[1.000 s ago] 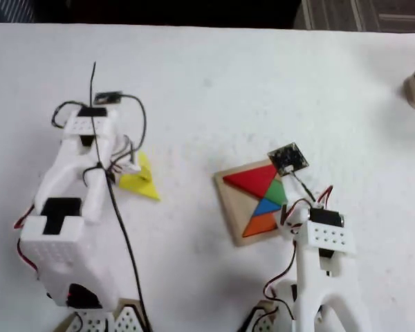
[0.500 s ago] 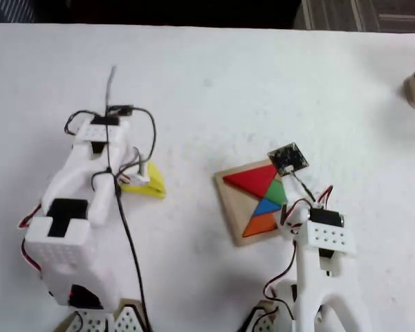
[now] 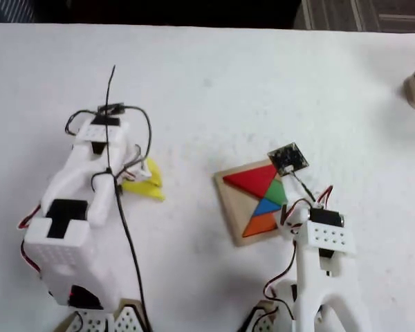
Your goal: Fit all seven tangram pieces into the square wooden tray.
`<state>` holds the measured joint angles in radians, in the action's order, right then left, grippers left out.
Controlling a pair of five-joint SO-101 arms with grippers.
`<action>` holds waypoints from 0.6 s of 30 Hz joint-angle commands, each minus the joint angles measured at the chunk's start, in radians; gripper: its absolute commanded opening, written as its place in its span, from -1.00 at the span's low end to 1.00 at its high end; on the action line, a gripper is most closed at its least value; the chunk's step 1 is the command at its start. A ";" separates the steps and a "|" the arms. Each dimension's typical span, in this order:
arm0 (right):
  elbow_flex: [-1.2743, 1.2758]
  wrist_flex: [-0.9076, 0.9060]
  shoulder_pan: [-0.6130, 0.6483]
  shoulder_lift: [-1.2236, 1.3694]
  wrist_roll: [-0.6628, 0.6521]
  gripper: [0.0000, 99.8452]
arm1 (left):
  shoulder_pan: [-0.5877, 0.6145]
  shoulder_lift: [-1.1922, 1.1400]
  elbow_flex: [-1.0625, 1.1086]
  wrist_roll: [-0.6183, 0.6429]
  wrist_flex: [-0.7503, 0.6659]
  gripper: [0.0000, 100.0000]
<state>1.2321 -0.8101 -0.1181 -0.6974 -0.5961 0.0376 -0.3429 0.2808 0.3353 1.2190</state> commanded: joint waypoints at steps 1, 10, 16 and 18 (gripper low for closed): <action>-0.005 0.016 0.008 -0.015 -0.014 -0.96 | -0.002 0.025 -0.028 0.017 -0.029 -0.67; -0.005 0.016 0.008 -0.015 -0.014 -0.96 | -0.002 0.025 -0.026 0.017 -0.029 -0.63; -0.005 0.016 0.008 -0.015 -0.014 -0.96 | -0.007 0.035 -0.038 0.023 -0.023 -0.64; -0.005 0.016 0.008 -0.015 -0.014 -0.96 | -0.010 0.035 -0.064 0.025 -0.008 -0.64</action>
<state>1.2321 -0.8101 -0.1181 -0.6974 -0.5961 0.0361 -0.3046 0.2486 0.3445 1.2083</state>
